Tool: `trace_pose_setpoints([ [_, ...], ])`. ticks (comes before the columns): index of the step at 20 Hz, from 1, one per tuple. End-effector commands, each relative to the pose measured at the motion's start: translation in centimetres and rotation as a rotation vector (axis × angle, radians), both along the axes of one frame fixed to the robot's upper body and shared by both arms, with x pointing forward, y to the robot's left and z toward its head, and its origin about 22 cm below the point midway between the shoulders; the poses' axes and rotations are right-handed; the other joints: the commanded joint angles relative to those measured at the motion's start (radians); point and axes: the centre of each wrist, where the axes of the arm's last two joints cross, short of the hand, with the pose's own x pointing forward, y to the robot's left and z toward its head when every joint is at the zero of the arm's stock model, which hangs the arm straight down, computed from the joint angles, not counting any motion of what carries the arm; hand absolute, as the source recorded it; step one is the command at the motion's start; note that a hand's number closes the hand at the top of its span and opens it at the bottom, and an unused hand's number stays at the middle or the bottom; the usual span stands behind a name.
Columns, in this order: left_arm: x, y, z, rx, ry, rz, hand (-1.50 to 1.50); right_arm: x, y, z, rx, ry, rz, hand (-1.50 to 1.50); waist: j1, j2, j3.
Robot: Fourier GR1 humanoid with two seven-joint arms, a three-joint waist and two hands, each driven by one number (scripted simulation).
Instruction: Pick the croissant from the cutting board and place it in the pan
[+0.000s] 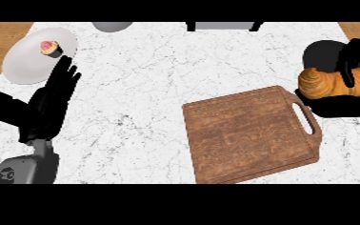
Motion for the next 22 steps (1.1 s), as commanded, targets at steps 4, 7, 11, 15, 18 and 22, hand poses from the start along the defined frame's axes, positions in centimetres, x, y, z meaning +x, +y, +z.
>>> trace_pose_setpoints([
  [4,-0.2,0.0,0.2,-0.001,0.011,-0.020,0.00,3.0,-5.3,0.8,0.078,-0.061,-0.125,1.50,0.009,0.003,0.001],
  [7,0.0,0.3,0.2,-0.001,-0.005,-0.028,0.00,4.4,-9.0,0.0,0.117,-0.082,-0.142,1.50,0.011,0.004,0.001],
  [11,0.0,-1.2,0.1,-0.005,-0.003,-0.025,0.00,5.7,-14.0,-0.9,0.152,-0.090,-0.168,1.50,0.016,0.005,0.001],
  [15,0.7,-2.0,-0.7,0.012,-0.006,-0.026,0.00,6.9,-17.5,-3.0,0.199,-0.095,-0.195,1.50,0.029,0.013,0.002],
  [18,1.1,-1.4,1.5,-0.009,-0.025,-0.027,0.00,6.8,-20.0,-4.1,0.175,-0.085,-0.167,1.50,0.028,0.011,0.002],
  [22,1.5,-1.2,-0.5,0.002,0.002,-0.048,0.00,7.6,-20.2,-7.7,0.216,-0.055,-0.103,1.50,0.032,0.014,0.003],
])
